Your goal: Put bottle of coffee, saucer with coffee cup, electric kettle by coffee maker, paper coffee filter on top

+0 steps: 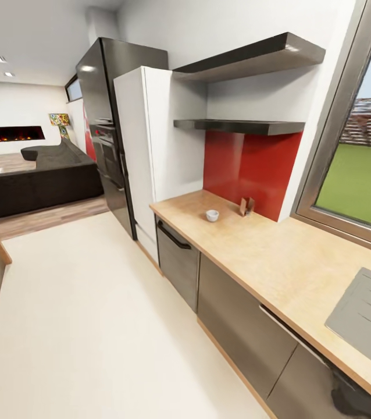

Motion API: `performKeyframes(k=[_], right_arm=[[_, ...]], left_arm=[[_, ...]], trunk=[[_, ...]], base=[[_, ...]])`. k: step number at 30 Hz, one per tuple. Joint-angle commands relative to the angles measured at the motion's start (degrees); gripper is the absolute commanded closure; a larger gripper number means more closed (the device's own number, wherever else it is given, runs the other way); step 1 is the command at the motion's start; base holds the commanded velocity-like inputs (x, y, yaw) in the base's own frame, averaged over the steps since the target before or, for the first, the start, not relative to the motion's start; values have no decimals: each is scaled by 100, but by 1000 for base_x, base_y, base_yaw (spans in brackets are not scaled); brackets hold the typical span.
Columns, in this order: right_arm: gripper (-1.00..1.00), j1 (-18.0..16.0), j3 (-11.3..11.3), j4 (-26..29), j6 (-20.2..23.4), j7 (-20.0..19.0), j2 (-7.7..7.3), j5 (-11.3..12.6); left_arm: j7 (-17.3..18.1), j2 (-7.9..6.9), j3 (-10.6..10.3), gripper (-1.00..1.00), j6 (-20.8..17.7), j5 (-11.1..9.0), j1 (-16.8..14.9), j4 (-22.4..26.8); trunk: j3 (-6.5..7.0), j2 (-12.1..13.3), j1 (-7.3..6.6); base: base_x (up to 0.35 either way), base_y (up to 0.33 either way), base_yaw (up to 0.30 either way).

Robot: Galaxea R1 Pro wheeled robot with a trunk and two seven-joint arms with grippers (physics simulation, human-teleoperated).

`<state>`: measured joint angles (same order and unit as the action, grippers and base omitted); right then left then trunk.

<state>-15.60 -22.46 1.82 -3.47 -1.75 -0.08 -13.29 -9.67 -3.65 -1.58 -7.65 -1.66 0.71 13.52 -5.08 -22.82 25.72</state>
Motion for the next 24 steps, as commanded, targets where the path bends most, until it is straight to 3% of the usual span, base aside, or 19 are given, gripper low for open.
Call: performKeyframes(k=[1,11,24], right_arm=[[-100,-4,-47,-5,-20,-18,-6,-46],[-100,-5,-39,-8,-22,-31,25,-63],[-100,-4,-31,-15,-22,-1,26,-73]], left_arm=[[-17,1,-17,-100,-45,-21,5,27],[-17,13,-17,-100,-44,-19,0,36],[-18,22,-17,-100,-44,-19,-1,37]], trunk=[[-5,-10,6],[58,-10,6],[64,-10,6]], base=[[279,235,0],[261,244,-124],[256,246,-15]])
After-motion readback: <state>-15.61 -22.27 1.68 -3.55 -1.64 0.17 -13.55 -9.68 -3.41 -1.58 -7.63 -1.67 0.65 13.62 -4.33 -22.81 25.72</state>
